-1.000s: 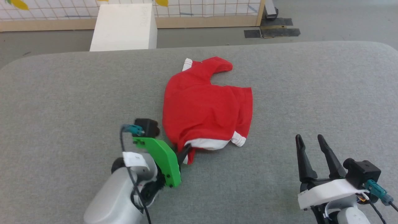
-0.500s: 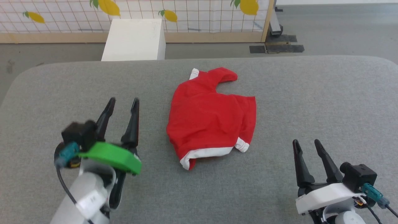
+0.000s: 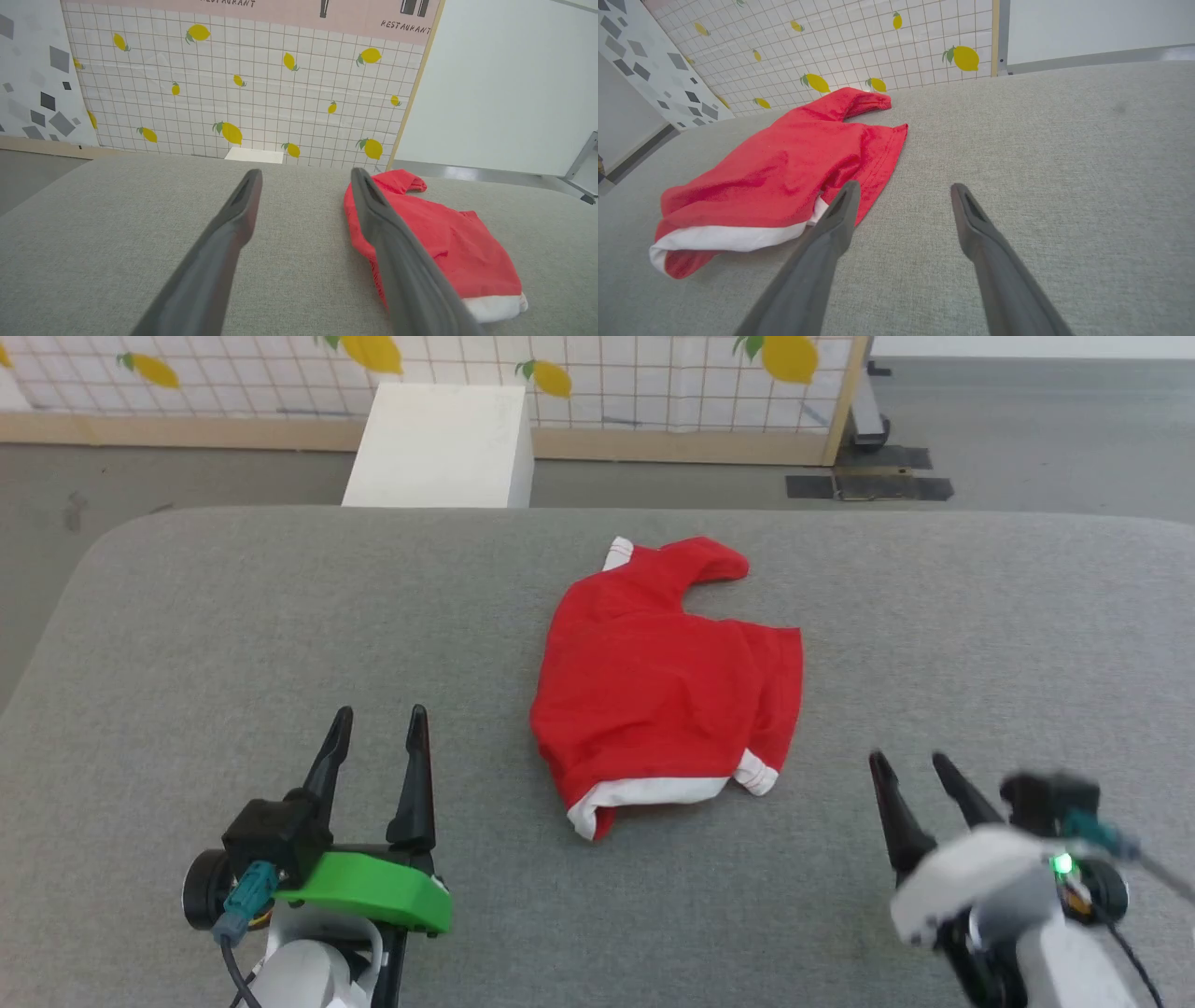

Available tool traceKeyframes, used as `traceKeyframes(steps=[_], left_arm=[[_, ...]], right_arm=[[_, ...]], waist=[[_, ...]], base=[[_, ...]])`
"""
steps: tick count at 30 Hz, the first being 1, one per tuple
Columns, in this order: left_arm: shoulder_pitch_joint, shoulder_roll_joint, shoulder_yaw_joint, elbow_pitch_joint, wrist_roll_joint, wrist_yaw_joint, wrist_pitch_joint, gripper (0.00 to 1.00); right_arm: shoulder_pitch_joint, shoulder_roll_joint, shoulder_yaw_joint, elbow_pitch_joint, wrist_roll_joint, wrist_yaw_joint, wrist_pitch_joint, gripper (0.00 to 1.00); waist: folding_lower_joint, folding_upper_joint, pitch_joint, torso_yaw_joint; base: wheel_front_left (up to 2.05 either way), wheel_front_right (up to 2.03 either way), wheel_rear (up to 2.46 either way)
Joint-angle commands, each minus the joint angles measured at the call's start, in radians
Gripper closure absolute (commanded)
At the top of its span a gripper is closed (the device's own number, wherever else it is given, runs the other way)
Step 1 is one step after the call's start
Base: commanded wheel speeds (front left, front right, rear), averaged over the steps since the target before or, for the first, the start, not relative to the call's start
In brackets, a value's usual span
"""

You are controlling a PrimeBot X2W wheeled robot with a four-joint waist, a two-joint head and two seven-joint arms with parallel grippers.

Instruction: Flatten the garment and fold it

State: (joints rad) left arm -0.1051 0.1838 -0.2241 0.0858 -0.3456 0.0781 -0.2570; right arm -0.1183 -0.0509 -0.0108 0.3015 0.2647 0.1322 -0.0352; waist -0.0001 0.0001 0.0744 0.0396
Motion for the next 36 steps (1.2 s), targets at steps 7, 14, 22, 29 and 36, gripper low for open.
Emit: traceKeyframes(steps=[7, 14, 22, 29, 36], left_arm=[[-0.005, -0.029, 0.034, -0.007, 0.037, -0.049, -0.005, 0.0], [-0.04, -0.058, 0.041, -0.007, 0.067, -0.073, -0.005, 0.0], [-0.05, -0.078, 0.07, 0.013, 0.083, -0.098, -0.005, 0.0], [-0.041, -0.086, 0.1, 0.019, 0.098, -0.114, -0.005, 0.0], [-0.024, -0.092, 0.113, 0.023, 0.11, -0.124, -0.005, 0.0]], right_arm=[[-0.268, 0.001, 0.029, 0.123, -0.098, -0.002, 0.45, 0.0], [-0.367, 0.001, 0.124, 0.231, -0.155, -0.002, 0.651, 0.0], [-0.351, 0.001, 0.178, 0.282, -0.121, -0.002, 0.623, 0.67], [-0.347, -0.01, 0.009, 0.207, -0.108, -0.002, 0.497, 1.0], [-0.215, -0.079, -0.281, 0.051, -0.182, -0.002, 0.549, 1.0]], waist=[[0.0001, -0.0001, 0.057, 0.041], [0.0001, -0.0001, 0.117, 0.095], [0.0001, -0.0001, 0.131, 0.103], [0.0001, -0.0001, 0.107, 0.063], [0.0001, -0.0001, 0.082, 0.037]], base=[[0.0, 0.0, 0.0], [0.0, 0.0, 0.0], [0.0, 0.0, 0.0], [0.0, 0.0, 0.0], [0.0, 0.0, 0.0]])
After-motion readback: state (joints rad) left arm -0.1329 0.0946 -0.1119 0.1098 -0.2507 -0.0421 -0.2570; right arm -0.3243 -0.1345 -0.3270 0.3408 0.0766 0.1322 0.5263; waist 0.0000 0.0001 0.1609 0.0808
